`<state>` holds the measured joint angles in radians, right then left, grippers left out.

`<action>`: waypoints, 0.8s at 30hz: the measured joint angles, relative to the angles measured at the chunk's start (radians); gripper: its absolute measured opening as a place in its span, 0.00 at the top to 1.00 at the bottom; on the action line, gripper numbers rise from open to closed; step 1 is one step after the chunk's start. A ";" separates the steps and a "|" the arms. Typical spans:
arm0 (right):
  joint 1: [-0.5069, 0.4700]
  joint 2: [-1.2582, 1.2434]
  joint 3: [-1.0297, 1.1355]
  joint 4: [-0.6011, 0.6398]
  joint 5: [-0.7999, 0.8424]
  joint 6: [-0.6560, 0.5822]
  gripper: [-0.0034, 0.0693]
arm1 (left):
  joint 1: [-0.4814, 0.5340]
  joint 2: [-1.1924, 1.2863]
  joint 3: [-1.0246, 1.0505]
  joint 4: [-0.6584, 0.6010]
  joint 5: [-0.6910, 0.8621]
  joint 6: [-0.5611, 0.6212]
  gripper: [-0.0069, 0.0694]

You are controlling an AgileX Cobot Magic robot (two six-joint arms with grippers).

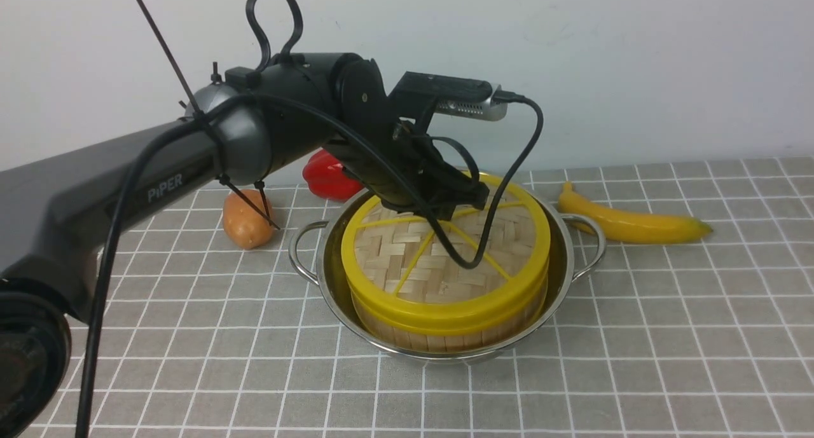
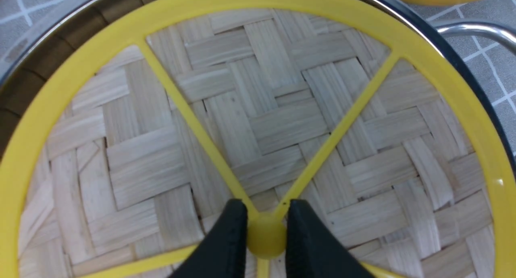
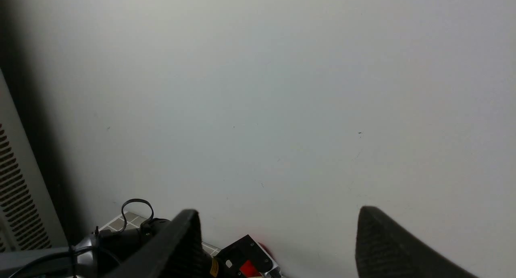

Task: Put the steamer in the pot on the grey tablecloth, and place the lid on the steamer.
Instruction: 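Place the yellow bamboo steamer lid onto the steamer in the pot with the left gripper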

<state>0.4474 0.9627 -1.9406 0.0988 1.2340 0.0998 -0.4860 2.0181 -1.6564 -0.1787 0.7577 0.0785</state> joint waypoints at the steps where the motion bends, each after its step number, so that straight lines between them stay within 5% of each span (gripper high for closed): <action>1: 0.000 0.000 0.000 0.000 0.000 0.000 0.27 | 0.000 0.000 0.000 0.004 0.000 0.000 0.76; 24: 0.000 0.000 0.000 0.003 0.000 0.000 0.27 | 0.000 0.001 0.000 -0.017 0.006 -0.005 0.76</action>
<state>0.4474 0.9627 -1.9406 0.1019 1.2340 0.0998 -0.4860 2.0188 -1.6564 -0.1953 0.7633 0.0732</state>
